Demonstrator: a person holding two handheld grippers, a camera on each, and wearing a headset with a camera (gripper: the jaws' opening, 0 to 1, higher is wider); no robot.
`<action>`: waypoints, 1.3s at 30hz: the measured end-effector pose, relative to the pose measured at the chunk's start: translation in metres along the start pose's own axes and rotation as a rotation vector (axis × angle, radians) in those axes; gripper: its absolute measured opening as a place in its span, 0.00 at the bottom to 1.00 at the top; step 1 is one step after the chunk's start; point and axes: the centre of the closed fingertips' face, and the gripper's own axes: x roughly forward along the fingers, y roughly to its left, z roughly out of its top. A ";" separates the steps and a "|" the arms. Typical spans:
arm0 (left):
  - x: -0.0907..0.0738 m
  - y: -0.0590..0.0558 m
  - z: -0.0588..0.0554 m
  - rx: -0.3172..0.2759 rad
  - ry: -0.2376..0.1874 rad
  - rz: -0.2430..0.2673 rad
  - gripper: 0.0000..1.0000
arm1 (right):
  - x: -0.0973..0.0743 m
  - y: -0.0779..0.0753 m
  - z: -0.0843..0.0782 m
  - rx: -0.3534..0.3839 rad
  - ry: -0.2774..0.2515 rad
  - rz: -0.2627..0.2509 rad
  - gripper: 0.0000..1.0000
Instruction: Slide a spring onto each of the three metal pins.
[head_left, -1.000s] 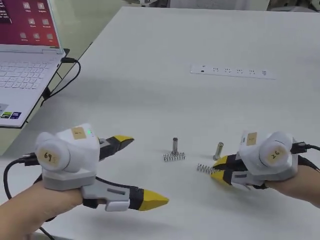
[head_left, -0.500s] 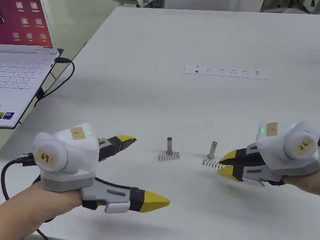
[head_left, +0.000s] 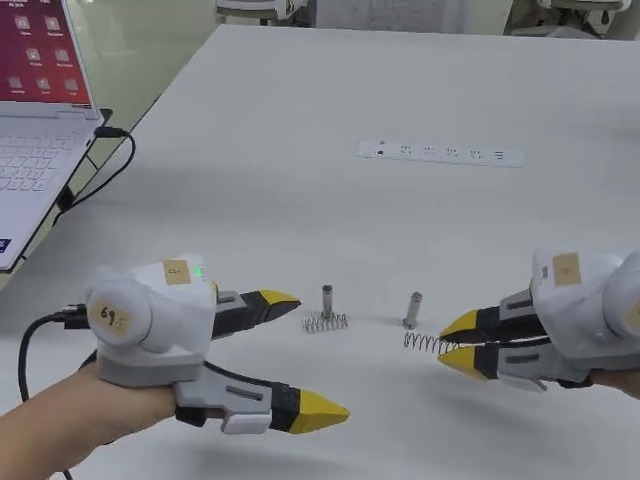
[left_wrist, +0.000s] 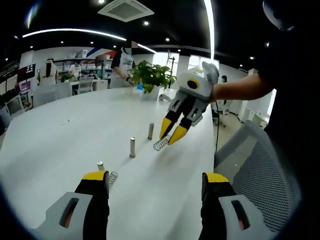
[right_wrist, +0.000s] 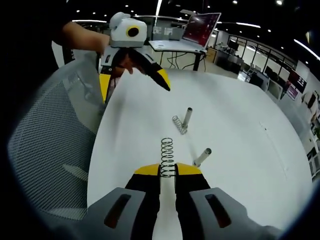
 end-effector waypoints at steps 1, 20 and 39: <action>0.003 -0.001 0.000 0.007 0.006 -0.013 0.69 | 0.000 0.001 0.002 -0.003 -0.004 0.004 0.08; 0.051 -0.014 0.020 0.078 -0.004 -0.116 0.49 | -0.002 0.007 0.015 -0.072 -0.015 0.040 0.08; 0.062 -0.021 0.037 -0.021 -0.109 -0.146 0.12 | -0.005 0.008 0.023 -0.073 -0.067 0.059 0.08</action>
